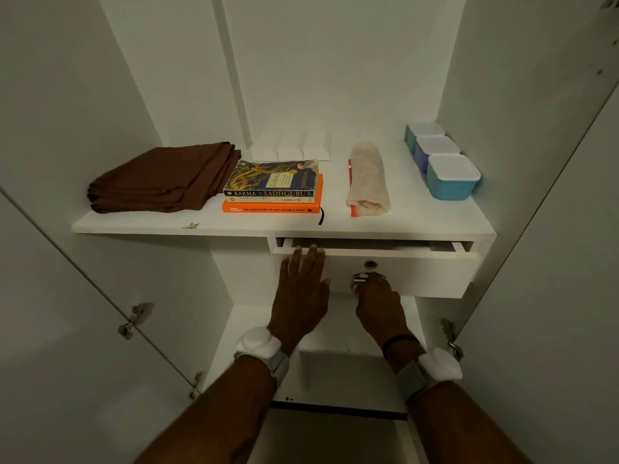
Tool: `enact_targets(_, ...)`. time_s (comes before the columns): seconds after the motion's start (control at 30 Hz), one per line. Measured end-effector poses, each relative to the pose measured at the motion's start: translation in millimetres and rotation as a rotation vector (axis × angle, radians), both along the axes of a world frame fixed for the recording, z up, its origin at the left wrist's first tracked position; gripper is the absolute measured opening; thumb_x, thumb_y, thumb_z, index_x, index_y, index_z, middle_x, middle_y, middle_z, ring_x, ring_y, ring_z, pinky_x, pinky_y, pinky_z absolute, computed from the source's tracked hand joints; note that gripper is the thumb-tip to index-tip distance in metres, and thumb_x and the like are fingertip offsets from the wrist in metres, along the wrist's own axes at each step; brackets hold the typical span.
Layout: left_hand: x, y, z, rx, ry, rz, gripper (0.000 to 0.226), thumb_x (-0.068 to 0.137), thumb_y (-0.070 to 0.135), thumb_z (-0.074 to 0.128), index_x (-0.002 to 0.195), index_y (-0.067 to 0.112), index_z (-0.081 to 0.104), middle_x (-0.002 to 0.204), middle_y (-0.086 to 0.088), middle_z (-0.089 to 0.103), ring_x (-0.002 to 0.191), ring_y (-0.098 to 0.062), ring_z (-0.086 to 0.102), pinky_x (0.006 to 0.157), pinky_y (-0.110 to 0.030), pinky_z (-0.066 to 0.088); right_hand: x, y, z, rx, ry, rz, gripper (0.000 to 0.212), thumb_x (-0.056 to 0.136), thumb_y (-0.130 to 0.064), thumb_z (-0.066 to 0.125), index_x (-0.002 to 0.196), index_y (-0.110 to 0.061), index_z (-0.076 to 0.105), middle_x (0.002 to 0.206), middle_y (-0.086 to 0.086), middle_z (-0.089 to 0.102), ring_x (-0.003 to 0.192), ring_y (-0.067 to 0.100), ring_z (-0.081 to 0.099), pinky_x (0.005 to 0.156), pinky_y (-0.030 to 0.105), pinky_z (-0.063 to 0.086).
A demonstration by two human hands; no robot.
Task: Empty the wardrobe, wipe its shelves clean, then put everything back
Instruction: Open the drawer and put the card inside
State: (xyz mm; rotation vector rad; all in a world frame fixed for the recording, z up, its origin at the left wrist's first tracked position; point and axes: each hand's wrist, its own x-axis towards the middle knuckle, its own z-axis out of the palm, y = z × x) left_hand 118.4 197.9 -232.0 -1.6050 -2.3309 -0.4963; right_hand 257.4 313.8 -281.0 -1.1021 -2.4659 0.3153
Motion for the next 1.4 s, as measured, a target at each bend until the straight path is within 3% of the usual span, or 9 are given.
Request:
enact_targets(0.17, 2, -4, 11, 0.15, -0.013, 0.013, 0.035, 0.104, 0.04, 0.036, 0.109, 0.02, 0.065, 0.103, 0.001, 0.063, 0.099, -0.019, 0.058, 0.109, -0.046, 0.038, 36, -51, 13, -0.046, -0.09, 0.007, 0.023, 0.08, 0.007, 0.064, 0.096, -0.005, 0.074, 0.108, 0.018, 0.067, 0.092, 0.039, 0.065, 0.072, 0.046, 0.054)
enact_targets(0.37, 24, -18, 27, 0.11, -0.115, 0.161, 0.039, 0.095, 0.036, 0.041, 0.06, 0.02, 0.048, 0.056, 0.006, 0.041, 0.051, -0.013, 0.042, 0.059, -0.031, 0.042, 73, -76, 97, 0.039, 0.181, 0.038, 0.012, 0.096, -0.018, 0.059, 0.096, -0.014, 0.069, 0.098, 0.002, 0.061, 0.088, 0.015, 0.05, 0.079, 0.029, 0.046)
enact_targets(0.57, 42, -49, 28, 0.028, -0.058, 0.117, 0.038, 0.086, 0.032, 0.034, 0.051, 0.019, 0.041, 0.049, 0.003, 0.037, 0.043, -0.019, 0.039, 0.046, -0.026, 0.03, 87, -40, 88, 0.061, 0.087, -0.128, 0.032, 0.1, -0.028, 0.045, 0.082, -0.013, 0.067, 0.079, 0.004, 0.062, 0.077, 0.026, 0.061, 0.069, 0.035, 0.047)
enact_targets(0.63, 51, -64, 28, 0.002, 0.009, 0.079, 0.034, 0.087, 0.027, 0.033, 0.053, 0.019, 0.038, 0.049, 0.001, 0.038, 0.042, -0.02, 0.037, 0.046, -0.027, 0.025, 94, -50, 77, 0.169, -0.008, -0.086, 0.045, 0.1, -0.031, 0.033, 0.06, -0.018, 0.047, 0.054, -0.004, 0.04, 0.047, 0.02, 0.044, 0.055, 0.031, 0.033)
enact_targets(0.73, 65, -80, 37, -0.1, -0.091, 0.101, 0.037, 0.095, 0.03, 0.032, 0.066, 0.016, 0.051, 0.058, 0.002, 0.045, 0.054, -0.019, 0.042, 0.058, -0.03, 0.031, 105, -65, 75, 0.303, -0.188, -0.023, 0.042, 0.101, -0.023, 0.044, 0.06, -0.02, 0.039, 0.051, -0.011, 0.025, 0.041, 0.013, 0.02, 0.055, 0.032, 0.024)
enact_targets(0.87, 82, -104, 41, -0.16, -0.205, 0.132, 0.037, 0.1, 0.034, 0.034, 0.077, 0.015, 0.056, 0.063, 0.004, 0.046, 0.065, -0.02, 0.048, 0.065, -0.031, 0.036, 125, -91, 81, 0.283, -0.355, 0.003, 0.025, 0.093, -0.011, 0.06, 0.068, -0.007, 0.059, 0.056, 0.006, 0.053, 0.042, 0.03, 0.05, 0.048, 0.031, 0.03)
enact_targets(1.03, 103, -149, 32, -0.055, -0.036, 0.028, 0.034, 0.083, 0.023, 0.049, 0.05, 0.021, 0.042, 0.044, 0.007, 0.036, 0.038, -0.017, 0.041, 0.041, -0.022, 0.027, 146, -149, 91, 0.088, -0.154, -0.167, 0.046, 0.1, -0.024, 0.045, 0.056, -0.013, 0.05, 0.058, 0.007, 0.059, 0.057, 0.032, 0.058, 0.057, 0.034, 0.038)
enact_targets(1.23, 132, -206, 28, 0.097, -0.052, -0.034, 0.04, 0.08, 0.017, 0.05, 0.043, 0.022, 0.034, 0.038, 0.005, 0.037, 0.035, -0.01, 0.025, 0.044, -0.02, 0.02, 176, -203, 89, 0.015, -0.122, -0.255, 0.044, 0.094, -0.026, 0.048, 0.055, -0.007, 0.052, 0.056, 0.007, 0.051, 0.058, 0.031, 0.05, 0.055, 0.035, 0.041)
enact_targets(1.4, 158, -239, 37, -0.054, -0.107, -0.023, 0.04, 0.09, 0.025, 0.035, 0.052, 0.017, 0.041, 0.047, 0.004, 0.033, 0.042, -0.021, 0.046, 0.049, -0.023, 0.022, 195, -235, 88, -0.012, -0.078, -0.291, 0.046, 0.094, -0.029, 0.048, 0.056, -0.005, 0.055, 0.054, 0.004, 0.046, 0.06, 0.031, 0.049, 0.057, 0.034, 0.034)
